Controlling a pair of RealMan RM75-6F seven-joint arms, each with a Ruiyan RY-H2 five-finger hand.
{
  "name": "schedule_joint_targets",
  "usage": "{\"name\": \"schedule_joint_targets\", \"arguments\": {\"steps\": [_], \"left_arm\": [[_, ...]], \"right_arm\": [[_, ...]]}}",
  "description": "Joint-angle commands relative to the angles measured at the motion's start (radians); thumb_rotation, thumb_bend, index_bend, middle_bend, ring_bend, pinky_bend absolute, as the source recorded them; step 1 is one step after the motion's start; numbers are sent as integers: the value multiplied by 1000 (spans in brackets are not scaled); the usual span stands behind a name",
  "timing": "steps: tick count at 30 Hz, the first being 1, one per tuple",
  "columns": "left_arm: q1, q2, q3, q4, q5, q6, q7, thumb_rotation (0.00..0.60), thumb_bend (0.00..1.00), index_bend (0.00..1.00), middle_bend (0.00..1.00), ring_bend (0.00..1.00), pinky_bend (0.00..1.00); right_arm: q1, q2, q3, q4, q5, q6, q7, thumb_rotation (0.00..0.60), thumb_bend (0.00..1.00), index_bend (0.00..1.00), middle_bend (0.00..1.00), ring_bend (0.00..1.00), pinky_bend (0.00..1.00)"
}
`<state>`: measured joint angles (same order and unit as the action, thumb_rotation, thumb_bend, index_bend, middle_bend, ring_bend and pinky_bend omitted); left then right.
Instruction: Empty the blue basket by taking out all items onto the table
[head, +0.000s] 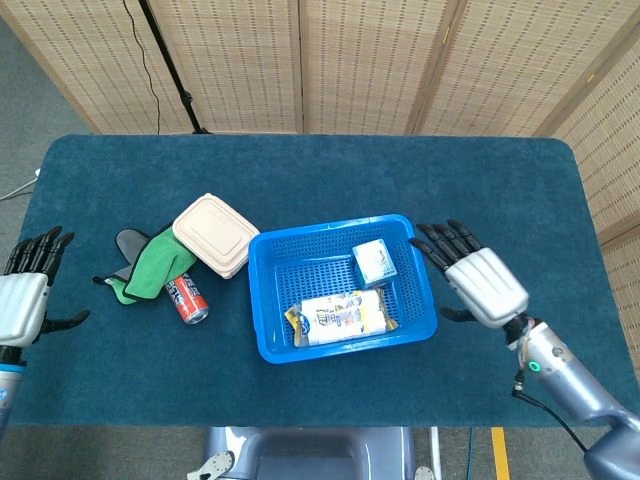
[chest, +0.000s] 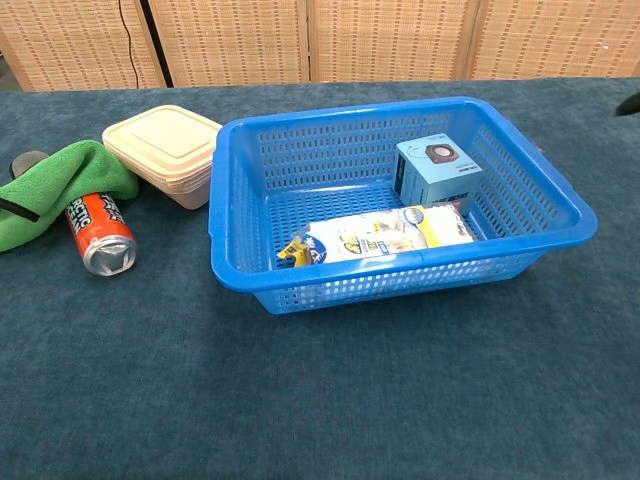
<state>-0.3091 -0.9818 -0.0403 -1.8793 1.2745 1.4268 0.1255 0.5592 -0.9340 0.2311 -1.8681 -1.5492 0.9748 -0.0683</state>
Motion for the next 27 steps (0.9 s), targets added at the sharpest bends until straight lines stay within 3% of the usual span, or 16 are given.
{"name": "schedule_joint_targets", "arguments": {"steps": [1,16,27], "left_arm": [[27,-1,-6,-13,26,31,7,600,55,0,0,0,0],[46,6,-25,-2,53,19,-22,600,55,0,0,0,0],[51,5,-43,11,39,-3,-35,600,54,0,0,0,0]], "right_arm": [[178,-157,36,72,114,-193,-72,600,0,0,0,0,0],[345,-384,11,328,290,-302,-272,600,0,0,0,0,139],[361,-441,-36,382,275,-273,-290,600,0,21,77,24,267]]}}
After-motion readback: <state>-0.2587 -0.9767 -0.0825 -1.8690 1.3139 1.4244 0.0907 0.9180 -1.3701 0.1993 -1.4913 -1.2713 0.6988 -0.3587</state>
